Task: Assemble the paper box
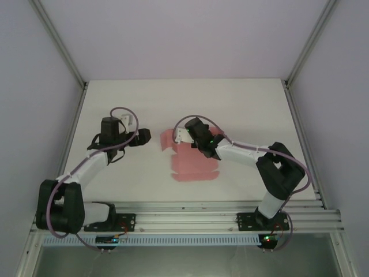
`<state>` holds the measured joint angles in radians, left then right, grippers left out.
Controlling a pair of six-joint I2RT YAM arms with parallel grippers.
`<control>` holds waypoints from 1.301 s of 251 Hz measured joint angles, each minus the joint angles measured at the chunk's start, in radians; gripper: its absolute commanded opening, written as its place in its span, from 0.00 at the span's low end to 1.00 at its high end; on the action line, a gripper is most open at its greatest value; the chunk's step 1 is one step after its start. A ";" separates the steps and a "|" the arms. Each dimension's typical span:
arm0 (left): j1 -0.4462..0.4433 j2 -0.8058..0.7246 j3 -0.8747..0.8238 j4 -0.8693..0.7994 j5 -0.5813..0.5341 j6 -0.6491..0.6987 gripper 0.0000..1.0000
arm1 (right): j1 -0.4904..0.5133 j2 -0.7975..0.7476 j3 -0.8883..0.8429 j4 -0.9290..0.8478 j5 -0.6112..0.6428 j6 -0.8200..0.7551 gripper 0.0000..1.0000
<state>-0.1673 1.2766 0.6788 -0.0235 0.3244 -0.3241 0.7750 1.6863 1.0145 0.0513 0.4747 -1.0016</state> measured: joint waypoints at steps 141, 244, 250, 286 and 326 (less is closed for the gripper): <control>-0.010 0.429 0.210 0.106 0.145 -0.014 0.97 | 0.003 0.016 -0.152 0.384 0.047 -0.151 0.00; -0.207 0.458 0.220 0.185 0.228 0.072 0.89 | 0.010 0.016 -0.168 0.421 0.080 -0.132 0.00; -0.208 0.460 0.220 0.192 0.229 0.072 0.88 | 0.010 0.016 -0.171 0.422 0.084 -0.130 0.00; -0.208 0.467 0.201 0.219 0.230 0.077 0.78 | 0.013 0.016 -0.182 0.425 0.087 -0.117 0.00; -0.208 0.443 0.120 0.274 0.267 0.093 0.73 | 0.018 0.014 -0.183 0.424 0.087 -0.113 0.00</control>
<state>-0.3752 1.7191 0.7990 0.2501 0.5919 -0.2306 0.7929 1.7000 0.8314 0.4755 0.5621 -1.1145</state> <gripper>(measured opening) 0.746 0.061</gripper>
